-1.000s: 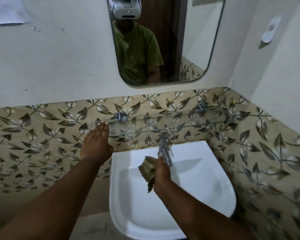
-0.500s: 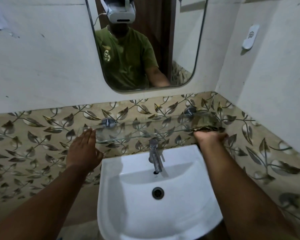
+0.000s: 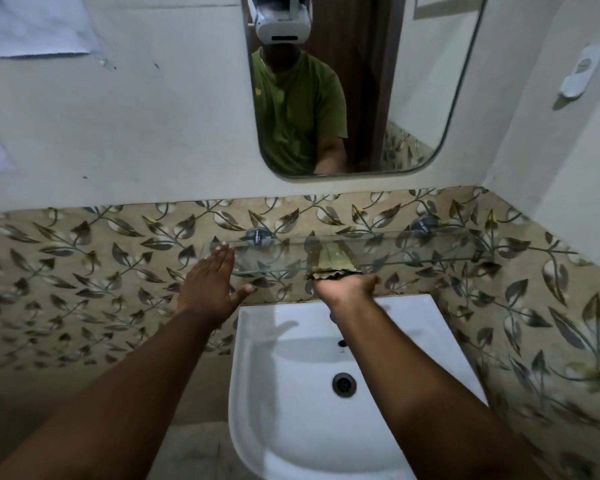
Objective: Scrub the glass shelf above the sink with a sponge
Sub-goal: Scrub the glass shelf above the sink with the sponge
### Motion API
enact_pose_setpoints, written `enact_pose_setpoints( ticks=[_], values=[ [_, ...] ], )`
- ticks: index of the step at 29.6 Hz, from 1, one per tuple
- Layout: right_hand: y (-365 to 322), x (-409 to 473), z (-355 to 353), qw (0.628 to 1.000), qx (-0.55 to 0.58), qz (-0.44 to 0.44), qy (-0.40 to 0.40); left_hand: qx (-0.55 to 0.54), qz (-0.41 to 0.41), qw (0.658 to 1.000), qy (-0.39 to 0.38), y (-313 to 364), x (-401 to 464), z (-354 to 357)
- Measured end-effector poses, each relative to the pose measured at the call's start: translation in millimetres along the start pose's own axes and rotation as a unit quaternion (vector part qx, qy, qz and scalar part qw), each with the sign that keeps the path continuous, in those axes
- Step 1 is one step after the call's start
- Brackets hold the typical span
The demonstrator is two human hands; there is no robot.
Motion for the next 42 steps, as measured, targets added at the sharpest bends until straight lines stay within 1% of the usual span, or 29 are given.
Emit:
enact_pose_setpoints(
  ticks=[3,5,8,10,13,14,15,16,17,18,19,20,21,23,25,28,30,31,32,33,34,35,36,37,39,40,41,42],
  values=[
    [51.2,-5.6,2.8,0.998,-0.029,0.035,-0.038,-0.095,-0.006,0.995,-0.001,-6.5,-1.9,-9.9],
    [71.9,-6.8,5.4,0.997,-0.037,0.045,-0.055,-0.151,0.000,0.989,-0.010,-2.6,0.8,-15.0],
    [111.5,-11.0,5.5,0.993,-0.082,0.070,-0.045,-0.262,-0.025,0.965,-0.014,-10.7,-1.5,-21.3],
    [137.8,-16.3,5.0,0.989,-0.106,0.092,-0.038,-0.357,-0.072,0.931,-0.023,-22.3,-2.5,-22.0],
    [164.1,-23.3,7.5,0.978,-0.142,0.143,-0.059,-0.510,-0.132,0.849,-0.043,-33.3,4.7,-22.8],
    [171.0,-25.9,7.1,0.971,-0.161,0.164,-0.069,-0.529,-0.140,0.836,-0.049,-37.8,6.5,-23.6],
    [176.8,-28.0,5.3,0.964,-0.178,0.182,-0.079,-0.528,-0.142,0.836,-0.055,-41.3,7.4,-25.6],
    [180.0,-29.1,1.5,0.958,-0.193,0.196,-0.086,-0.496,-0.145,0.854,-0.055,-46.2,7.9,-26.2],
    [180.7,-30.0,-4.4,0.952,-0.205,0.208,-0.090,-0.430,-0.138,0.891,-0.042,-52.9,8.9,-25.5],
    [177.5,-30.8,-12.1,0.948,-0.215,0.218,-0.086,-0.343,-0.113,0.932,-0.021,-57.1,10.0,-25.9],
    [170.9,-32.3,-20.1,0.946,-0.223,0.221,-0.080,-0.255,-0.080,0.964,-0.009,-59.4,9.3,-25.9],
    [160.4,-34.6,-27.8,0.947,-0.223,0.219,-0.073,-0.184,-0.052,0.981,-0.009,-60.3,7.7,-24.0],
    [146.2,-36.8,-34.5,0.951,-0.214,0.209,-0.070,-0.129,-0.030,0.991,-0.018,-61.8,5.1,-20.0],
    [106.9,-40.8,-45.2,0.967,-0.184,0.166,-0.064,-0.042,-0.003,0.998,-0.037,-65.1,-1.7,-9.1],
    [56.0,-44.2,-52.1,0.978,-0.162,0.109,-0.070,0.017,-0.004,0.999,-0.029,-66.1,-7.5,-0.4],
    [-29.4,-58.0,-42.1,0.982,-0.167,0.016,-0.089,0.047,-0.037,0.998,-0.009,-60.6,-10.8,8.0],
    [-80.9,-66.0,-22.1,0.970,-0.204,-0.070,-0.108,0.052,-0.059,0.997,-0.005,-57.9,-12.3,12.3],
    [-103.6,-67.1,-9.8,0.959,-0.228,-0.123,-0.116,0.045,-0.069,0.997,-0.002,-57.3,-14.0,14.5],
    [-123.0,-67.6,2.5,0.938,-0.268,-0.184,-0.121,0.035,-0.077,0.996,0.001,-56.8,-15.7,16.4],
    [-138.3,-69.0,15.5,0.888,-0.358,-0.263,-0.120,0.024,-0.085,0.996,0.000,-56.3,-17.2,18.2],
    [-148.1,-68.1,27.8,0.794,-0.493,-0.341,-0.104,0.014,-0.090,0.996,-0.001,-54.7,-17.4,19.1],
    [-149.6,-63.0,36.4,0.658,-0.634,-0.399,-0.082,0.009,-0.096,0.995,-0.002,-53.0,-18.1,19.8],
    [-142.8,-56.3,42.5,0.516,-0.744,-0.420,-0.064,0.008,-0.102,0.995,-0.004,-50.9,-19.0,20.0],
    [-130.7,-43.9,42.9,0.428,-0.804,-0.408,-0.057,0.010,-0.107,0.994,-0.005,-48.9,-19.3,20.0],
    [-98.1,-20.8,32.7,0.334,-0.867,-0.365,-0.055,0.012,-0.107,0.994,-0.006,-44.1,-20.8,22.2],
    [-75.9,-13.6,27.1,0.274,-0.890,-0.358,-0.061,0.010,-0.108,0.994,-0.007,-43.3,-22.7,23.4],
    [-56.2,-10.7,24.0,0.218,-0.901,-0.370,-0.066,0.009,-0.108,0.994,-0.008,-41.1,-23.7,24.5],
    [-34.3,-10.2,24.0,0.177,-0.900,-0.391,-0.081,0.008,-0.110,0.994,-0.010,-40.1,-25.2,25.4]
  ],
)
Point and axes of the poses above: each hand's wrist, its own x-axis towards the middle knuckle, its own z-axis out of the palm, y = z × x, the point moved 6 cm from there along x, towards the middle knuckle, and after that the axes turned 7 degrees about -z, right-handed, at the moved point
